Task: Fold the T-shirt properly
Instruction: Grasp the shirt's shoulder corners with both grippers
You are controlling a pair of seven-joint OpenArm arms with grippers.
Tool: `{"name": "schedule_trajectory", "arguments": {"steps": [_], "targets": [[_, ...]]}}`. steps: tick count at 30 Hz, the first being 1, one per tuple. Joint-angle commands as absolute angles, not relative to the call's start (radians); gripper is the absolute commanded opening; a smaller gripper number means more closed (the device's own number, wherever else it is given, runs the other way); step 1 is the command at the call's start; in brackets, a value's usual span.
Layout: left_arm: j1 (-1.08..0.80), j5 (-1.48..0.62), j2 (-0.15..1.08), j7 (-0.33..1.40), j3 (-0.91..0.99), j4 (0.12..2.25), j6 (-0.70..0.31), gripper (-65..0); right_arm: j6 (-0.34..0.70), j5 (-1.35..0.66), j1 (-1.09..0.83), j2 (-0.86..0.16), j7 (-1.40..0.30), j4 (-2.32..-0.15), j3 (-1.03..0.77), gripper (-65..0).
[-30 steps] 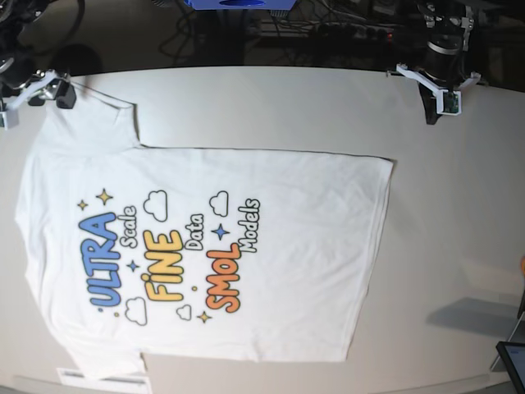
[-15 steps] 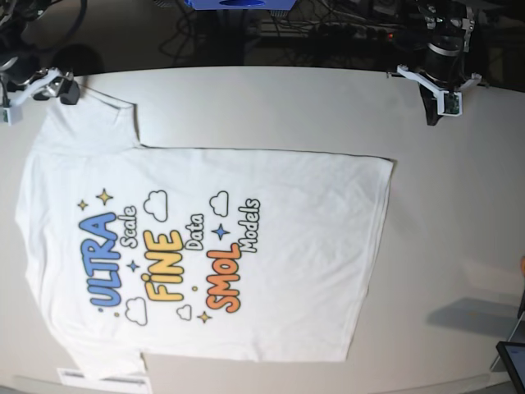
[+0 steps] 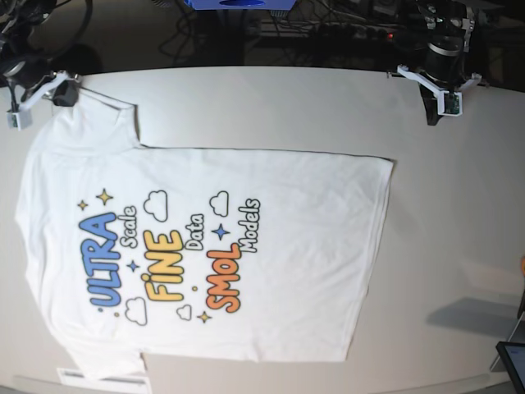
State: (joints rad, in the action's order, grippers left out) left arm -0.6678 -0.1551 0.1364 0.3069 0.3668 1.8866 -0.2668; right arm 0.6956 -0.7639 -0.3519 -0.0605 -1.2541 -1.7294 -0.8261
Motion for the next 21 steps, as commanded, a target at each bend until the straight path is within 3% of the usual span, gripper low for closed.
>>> {"name": "schedule_trajectory", "arguments": {"steps": [1, 5, 9, 14, 21], "targets": [[-0.659, -0.157, 0.143, 0.289, 0.369, 1.900, -0.263, -65.0, 0.698, -0.783, -0.351, -0.074, -1.244, -1.742, -0.828, -64.7], [-0.591, -0.174, 0.142, 0.409, 0.369, 1.885, -0.265, -51.7, 0.698, -0.783, -0.351, -0.076, -1.245, -1.742, -0.828, -63.8], [-0.521, -0.360, 0.148, 0.552, 0.378, 1.885, -0.268, -39.1, 0.698, -0.783, -0.351, -0.076, -1.245, -1.742, -0.828, -64.0], [-0.449, -0.625, 0.183, 0.688, 0.377, 1.868, -0.268, -38.0, 0.698, -0.783, -0.352, -0.074, -1.245, -1.742, -0.828, -64.0], [-0.344, -0.685, 0.163, 0.737, 0.377, 1.690, -0.266, -38.3, 0.698, -0.783, -0.357, -0.077, -1.244, -1.742, -0.828, -64.0]]}}
